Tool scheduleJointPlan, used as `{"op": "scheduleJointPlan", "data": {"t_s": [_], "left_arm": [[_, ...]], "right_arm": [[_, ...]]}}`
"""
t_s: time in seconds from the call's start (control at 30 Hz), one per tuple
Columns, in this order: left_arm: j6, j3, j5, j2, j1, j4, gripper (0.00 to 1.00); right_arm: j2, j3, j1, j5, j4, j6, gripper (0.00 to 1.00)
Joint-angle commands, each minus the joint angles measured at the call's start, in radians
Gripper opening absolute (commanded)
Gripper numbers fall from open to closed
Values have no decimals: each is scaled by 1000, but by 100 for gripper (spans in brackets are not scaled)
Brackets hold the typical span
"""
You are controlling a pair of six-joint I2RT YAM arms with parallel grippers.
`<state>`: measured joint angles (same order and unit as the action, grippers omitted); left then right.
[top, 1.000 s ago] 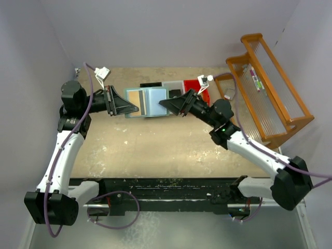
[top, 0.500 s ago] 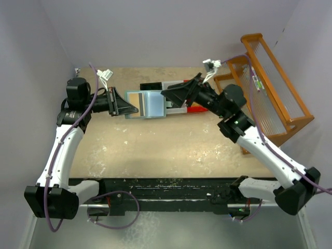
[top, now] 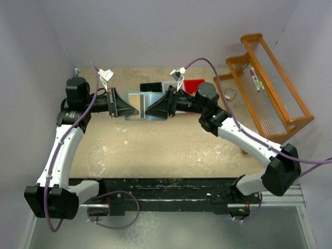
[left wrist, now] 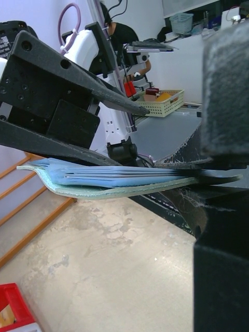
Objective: Take the credit cards out of the card holder
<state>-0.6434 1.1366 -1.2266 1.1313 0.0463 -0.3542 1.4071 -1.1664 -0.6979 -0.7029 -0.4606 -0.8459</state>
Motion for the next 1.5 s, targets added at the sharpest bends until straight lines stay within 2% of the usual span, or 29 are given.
{"op": "scheduleJointPlan", "data": {"t_s": [0.0, 0.23, 0.5, 0.63, 0.73, 0.83, 0.93, 1.07, 1.2, 1.27, 1.4, 1.47], "left_arm": [[-7, 20, -78, -13, -2, 60, 1], [1, 18, -97, -24, -2, 61, 1], [3, 15, -130, -29, -2, 63, 3], [-60, 2, -167, -47, -2, 142, 4], [-69, -4, -165, -57, -2, 159, 5], [-64, -6, -165, -53, -2, 151, 7], [-63, -5, -162, -54, -1, 148, 7], [-63, -4, -166, -58, -2, 148, 9], [-64, -9, -169, -68, -1, 147, 14], [-71, -13, -169, -67, 0, 158, 17], [-128, -36, -177, -69, 9, 224, 24], [-175, -57, -177, -72, 22, 277, 26]], "right_arm": [[6, -35, -19, -43, -62, -7, 53], [44, -57, -34, -60, -80, -19, 49], [83, -58, -43, -75, -180, -89, 44], [74, -55, -43, -60, -107, -83, 46], [50, -77, -41, 6, 31, 4, 54], [34, -96, -41, 77, 131, 73, 55], [37, -112, -42, 147, 167, 118, 55], [52, -127, -43, 156, 176, 126, 53], [60, -115, -43, 138, 89, 69, 45], [77, -103, -43, 108, 13, 12, 38], [111, -59, -43, 64, -149, -111, 25], [126, -28, -43, 37, -247, -185, 22]]}}
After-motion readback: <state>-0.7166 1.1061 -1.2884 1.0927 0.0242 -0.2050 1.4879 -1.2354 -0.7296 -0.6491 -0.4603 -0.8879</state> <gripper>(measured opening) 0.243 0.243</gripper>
